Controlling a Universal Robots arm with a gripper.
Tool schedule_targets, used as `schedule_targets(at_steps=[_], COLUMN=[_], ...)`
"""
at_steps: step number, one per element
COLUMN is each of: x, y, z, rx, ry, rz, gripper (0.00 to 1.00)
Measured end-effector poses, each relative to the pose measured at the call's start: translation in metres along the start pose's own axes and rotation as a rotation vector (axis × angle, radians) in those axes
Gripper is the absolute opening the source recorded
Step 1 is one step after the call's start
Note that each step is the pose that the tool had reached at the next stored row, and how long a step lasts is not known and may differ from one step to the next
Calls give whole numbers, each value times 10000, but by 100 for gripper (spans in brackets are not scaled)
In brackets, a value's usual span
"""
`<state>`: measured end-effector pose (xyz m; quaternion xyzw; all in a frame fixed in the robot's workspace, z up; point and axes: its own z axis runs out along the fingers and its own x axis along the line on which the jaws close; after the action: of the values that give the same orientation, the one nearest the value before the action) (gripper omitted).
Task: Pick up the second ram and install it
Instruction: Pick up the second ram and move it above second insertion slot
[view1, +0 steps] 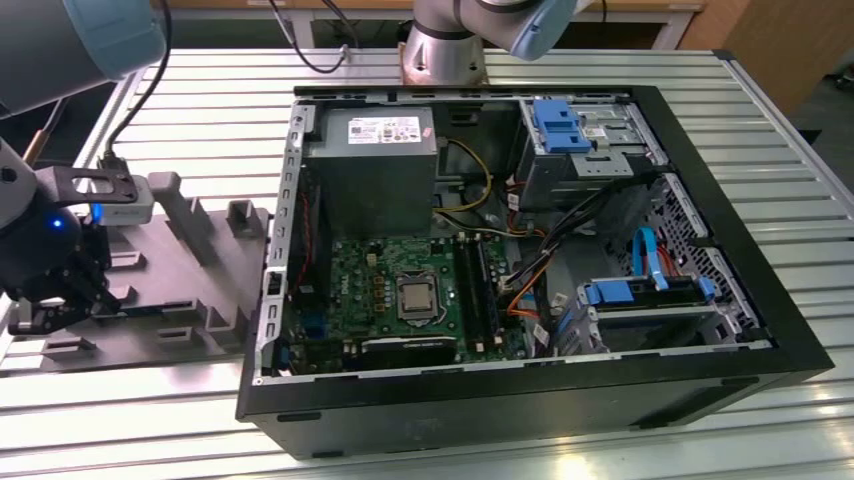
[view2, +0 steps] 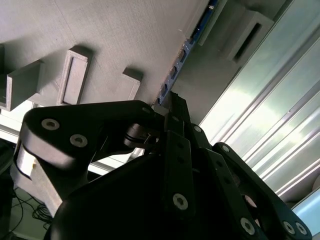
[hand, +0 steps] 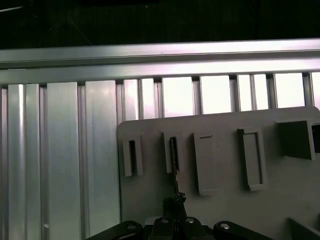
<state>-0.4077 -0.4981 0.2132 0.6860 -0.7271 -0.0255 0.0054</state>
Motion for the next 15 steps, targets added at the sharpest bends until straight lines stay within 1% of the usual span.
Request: schedule_targets(at_steps=[6,11,15], x=[-1,-18,-24], y=[-1,0,7], z=[9,21,26], rx=[-7,-13,-17], ry=[7,-10,-9], rz=[-280,-505,-580], gripper=[11,11,11])
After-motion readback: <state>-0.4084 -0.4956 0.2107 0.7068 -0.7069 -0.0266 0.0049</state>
